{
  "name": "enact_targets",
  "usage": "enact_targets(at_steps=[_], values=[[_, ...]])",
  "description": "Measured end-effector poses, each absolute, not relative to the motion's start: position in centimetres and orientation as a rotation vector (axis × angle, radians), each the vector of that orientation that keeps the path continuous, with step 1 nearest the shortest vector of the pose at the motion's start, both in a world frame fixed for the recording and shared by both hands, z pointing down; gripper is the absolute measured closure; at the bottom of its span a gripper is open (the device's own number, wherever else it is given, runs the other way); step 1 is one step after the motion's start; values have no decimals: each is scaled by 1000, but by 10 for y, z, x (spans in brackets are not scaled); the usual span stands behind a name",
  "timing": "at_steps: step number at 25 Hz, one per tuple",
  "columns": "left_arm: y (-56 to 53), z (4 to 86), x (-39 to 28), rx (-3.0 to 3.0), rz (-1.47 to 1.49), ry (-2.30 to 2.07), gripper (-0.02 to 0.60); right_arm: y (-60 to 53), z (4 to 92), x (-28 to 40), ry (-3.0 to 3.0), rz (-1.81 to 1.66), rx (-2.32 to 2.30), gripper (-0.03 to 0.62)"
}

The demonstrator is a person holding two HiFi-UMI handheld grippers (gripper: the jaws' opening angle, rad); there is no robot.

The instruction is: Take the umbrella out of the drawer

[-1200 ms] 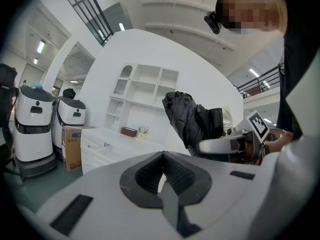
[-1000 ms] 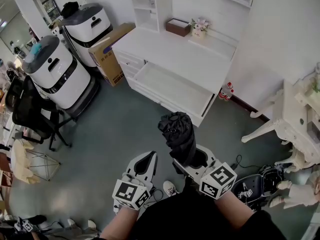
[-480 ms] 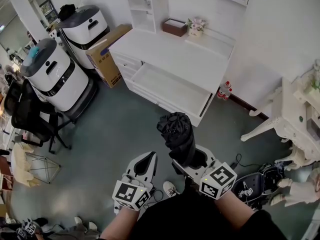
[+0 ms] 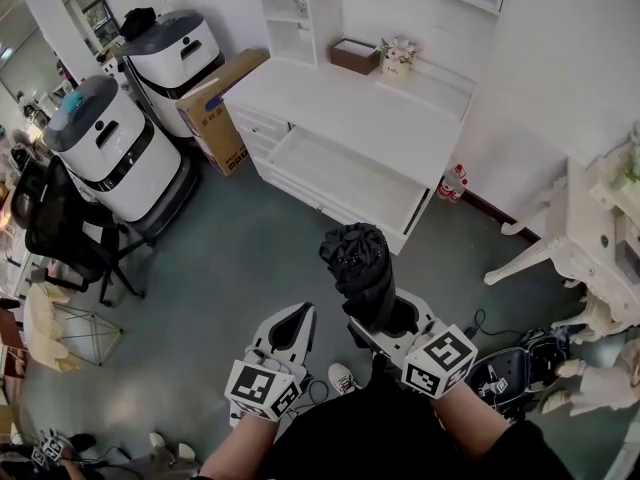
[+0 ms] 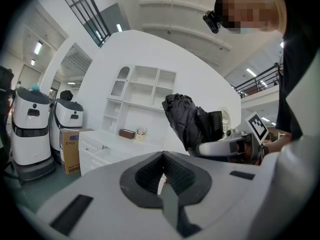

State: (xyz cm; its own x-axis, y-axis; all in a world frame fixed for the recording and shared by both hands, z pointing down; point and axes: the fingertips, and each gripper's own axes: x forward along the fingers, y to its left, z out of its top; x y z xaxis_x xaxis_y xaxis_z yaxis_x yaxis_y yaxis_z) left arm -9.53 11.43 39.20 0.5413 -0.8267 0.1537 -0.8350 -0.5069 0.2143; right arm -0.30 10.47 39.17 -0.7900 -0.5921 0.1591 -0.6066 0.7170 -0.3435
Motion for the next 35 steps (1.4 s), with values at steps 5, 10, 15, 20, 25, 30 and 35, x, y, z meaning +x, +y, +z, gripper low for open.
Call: enact_targets(at_steps=[5, 10, 15, 20, 25, 30, 35], values=[[114, 394, -99, 2519, 47, -1384, 584, 105, 393, -8, -2878, 599, 1001, 344], [113, 396, -103, 2514, 52, -1381, 584, 104, 395, -12, -2876, 619, 1003, 344], [112, 398, -106, 2508, 53, -1380, 584, 103, 395, -16, -2878, 626, 994, 344], [110, 398, -107, 2504, 53, -1385, 584, 101, 395, -18, -2880, 622, 983, 344], [111, 399, -108, 2498, 53, -1386, 584, 100, 394, -19, -2882, 625, 981, 344], [111, 400, -107, 2496, 50, -1390, 584, 99, 394, -18, -2880, 623, 982, 344], [113, 400, -104, 2498, 50, -1383, 584, 101, 393, -16, -2881, 616, 988, 344]])
